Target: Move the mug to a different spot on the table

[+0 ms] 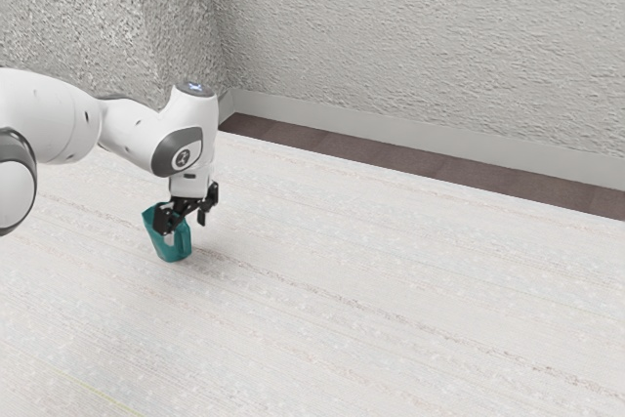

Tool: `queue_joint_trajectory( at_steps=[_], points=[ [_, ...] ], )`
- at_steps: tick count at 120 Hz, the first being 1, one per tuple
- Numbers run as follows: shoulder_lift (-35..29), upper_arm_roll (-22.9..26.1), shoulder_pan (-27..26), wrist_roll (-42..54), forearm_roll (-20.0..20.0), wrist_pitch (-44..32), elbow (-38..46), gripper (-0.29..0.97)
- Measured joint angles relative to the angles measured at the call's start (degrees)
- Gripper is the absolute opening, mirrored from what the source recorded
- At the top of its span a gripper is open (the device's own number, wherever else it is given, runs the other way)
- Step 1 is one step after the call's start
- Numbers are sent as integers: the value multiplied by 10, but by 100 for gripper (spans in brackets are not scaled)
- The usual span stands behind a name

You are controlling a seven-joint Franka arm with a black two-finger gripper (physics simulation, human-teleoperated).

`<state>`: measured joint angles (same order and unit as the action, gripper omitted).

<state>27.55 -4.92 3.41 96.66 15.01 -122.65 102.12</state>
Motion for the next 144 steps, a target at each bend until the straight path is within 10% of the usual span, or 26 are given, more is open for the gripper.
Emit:
queue_joint_trajectory(
  at_steps=[28,66,104,144],
  points=[
    [0,4,-1,-14,-1,-11,0,57],
    [-1,4,-1,-44,1,-35,0,9],
    [-2,4,-5,-70,5,-44,-4,-1],
    [-7,49,-9,-131,123,28,-30,-4]
  ],
)
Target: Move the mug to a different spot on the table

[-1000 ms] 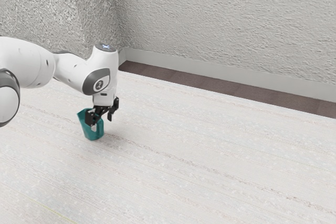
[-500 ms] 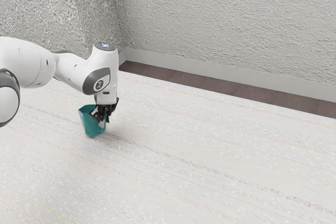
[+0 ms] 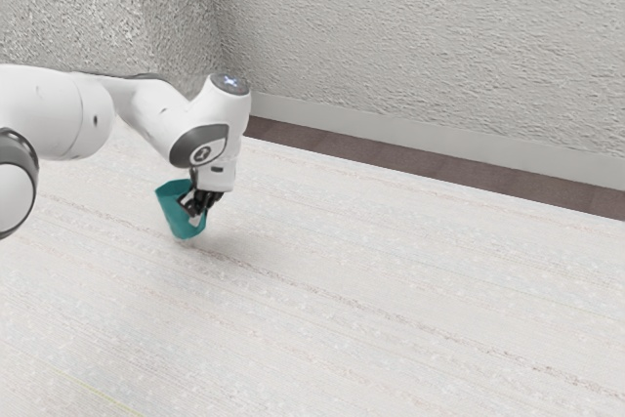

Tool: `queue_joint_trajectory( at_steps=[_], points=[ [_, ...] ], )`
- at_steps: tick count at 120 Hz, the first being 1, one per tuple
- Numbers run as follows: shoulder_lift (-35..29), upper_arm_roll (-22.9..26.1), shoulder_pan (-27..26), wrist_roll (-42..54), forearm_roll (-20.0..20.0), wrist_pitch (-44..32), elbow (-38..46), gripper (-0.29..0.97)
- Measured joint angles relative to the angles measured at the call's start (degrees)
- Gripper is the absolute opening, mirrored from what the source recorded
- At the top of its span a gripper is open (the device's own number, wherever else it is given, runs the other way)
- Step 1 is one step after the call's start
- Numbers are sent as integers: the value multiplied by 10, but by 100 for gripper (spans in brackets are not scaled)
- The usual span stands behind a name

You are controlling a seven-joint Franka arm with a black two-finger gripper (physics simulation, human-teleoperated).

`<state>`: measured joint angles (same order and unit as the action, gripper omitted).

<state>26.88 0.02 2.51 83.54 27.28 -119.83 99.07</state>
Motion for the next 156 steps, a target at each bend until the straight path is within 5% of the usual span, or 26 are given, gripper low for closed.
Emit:
queue_joint_trajectory(
  at_steps=[60,156],
  points=[
    [-6,131,-10,-106,61,94,-18,-6],
    [5,163,-13,-238,88,208,6,-6]
  ],
)
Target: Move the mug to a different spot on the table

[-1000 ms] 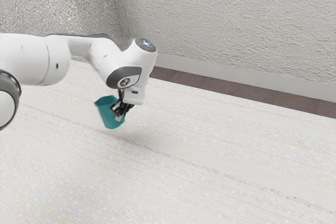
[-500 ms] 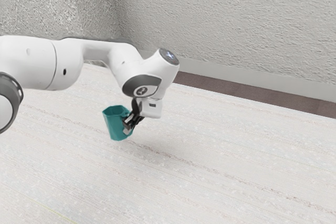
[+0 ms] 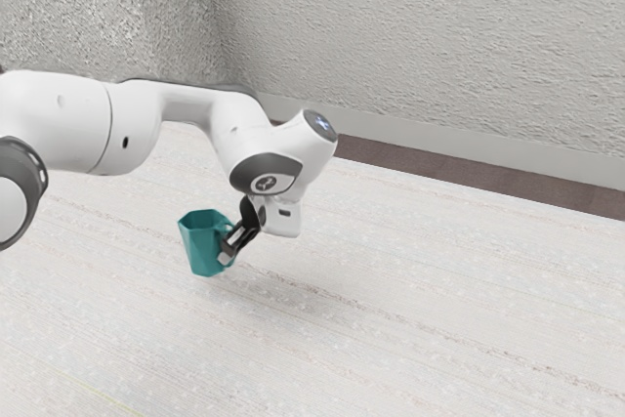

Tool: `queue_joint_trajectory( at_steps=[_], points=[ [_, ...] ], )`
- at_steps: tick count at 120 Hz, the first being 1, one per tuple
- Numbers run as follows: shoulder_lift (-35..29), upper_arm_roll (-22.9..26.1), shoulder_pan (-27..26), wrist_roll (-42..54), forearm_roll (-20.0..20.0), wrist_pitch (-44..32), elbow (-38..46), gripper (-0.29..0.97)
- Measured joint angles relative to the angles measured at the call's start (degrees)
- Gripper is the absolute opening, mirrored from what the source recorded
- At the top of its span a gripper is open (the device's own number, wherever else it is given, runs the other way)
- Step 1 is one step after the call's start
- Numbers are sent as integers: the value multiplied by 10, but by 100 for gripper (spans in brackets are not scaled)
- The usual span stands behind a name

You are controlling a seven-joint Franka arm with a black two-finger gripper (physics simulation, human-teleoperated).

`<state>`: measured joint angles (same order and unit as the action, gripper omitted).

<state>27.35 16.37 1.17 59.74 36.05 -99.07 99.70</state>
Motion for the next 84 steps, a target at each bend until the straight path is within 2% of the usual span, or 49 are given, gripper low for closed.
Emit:
queue_joint_trajectory(
  at_steps=[33,84],
  points=[
    [19,0,-2,-22,40,3,-5,-6],
    [67,0,-4,-40,69,-2,-63,-6]
  ],
)
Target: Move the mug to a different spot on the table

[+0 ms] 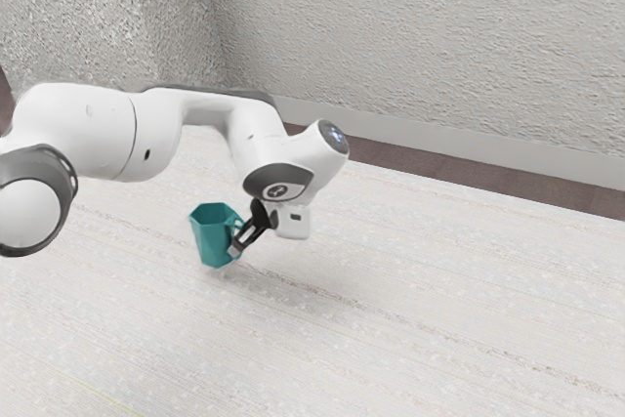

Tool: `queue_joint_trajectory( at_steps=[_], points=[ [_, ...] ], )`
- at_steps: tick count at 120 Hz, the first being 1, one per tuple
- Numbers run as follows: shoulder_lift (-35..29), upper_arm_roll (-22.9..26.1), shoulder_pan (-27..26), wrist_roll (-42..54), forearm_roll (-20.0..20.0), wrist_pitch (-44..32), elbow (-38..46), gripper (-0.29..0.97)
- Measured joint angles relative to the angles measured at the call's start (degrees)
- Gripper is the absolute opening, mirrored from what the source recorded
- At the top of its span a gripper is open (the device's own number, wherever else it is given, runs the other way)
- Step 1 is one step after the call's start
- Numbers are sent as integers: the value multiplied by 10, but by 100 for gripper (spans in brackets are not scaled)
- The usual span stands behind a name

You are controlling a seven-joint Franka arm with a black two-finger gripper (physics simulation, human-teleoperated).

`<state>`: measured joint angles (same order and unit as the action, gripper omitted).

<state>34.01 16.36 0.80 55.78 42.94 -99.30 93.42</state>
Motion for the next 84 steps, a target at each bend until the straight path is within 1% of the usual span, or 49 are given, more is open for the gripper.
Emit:
queue_joint_trajectory(
  at_steps=[25,84],
  points=[
    [16,0,0,-5,10,-1,-15,-6],
    [35,1,0,-13,13,-12,-18,-6]
  ],
)
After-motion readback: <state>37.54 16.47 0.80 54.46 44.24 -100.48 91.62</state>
